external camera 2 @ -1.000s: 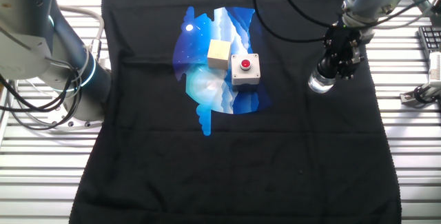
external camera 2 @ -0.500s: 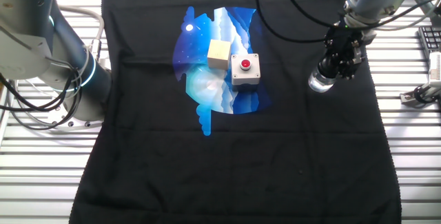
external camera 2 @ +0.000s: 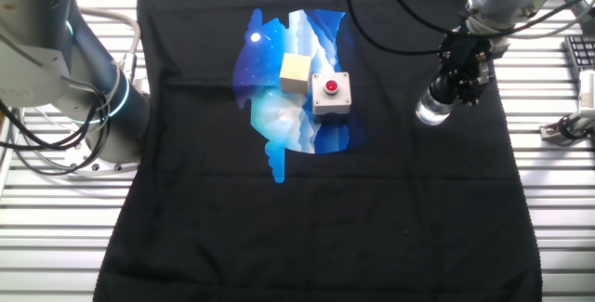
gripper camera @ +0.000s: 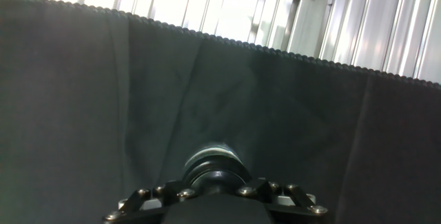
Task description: Screw the lid onto the jar
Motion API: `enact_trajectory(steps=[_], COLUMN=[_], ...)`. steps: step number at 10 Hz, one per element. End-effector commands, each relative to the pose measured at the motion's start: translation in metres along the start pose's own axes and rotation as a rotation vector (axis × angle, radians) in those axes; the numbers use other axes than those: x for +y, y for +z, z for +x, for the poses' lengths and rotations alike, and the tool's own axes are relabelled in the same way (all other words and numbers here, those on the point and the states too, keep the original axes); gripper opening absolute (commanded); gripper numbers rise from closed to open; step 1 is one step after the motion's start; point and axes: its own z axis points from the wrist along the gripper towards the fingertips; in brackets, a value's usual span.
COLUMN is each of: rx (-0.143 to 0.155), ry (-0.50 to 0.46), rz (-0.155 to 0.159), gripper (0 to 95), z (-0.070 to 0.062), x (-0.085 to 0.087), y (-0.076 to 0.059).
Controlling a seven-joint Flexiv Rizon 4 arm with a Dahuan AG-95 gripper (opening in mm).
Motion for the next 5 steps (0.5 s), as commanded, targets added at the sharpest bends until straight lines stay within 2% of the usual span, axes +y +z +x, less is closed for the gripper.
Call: enact_trajectory(steps=[1, 5], rx=[-0.003, -0.009], ry=[-0.001, 0.002], rz=[0.002, -0.001], gripper=[0.0, 0.0], z=[0.0013, 0.0011], x=[0.0003, 0.0001], y=[-0.0011, 0.0001])
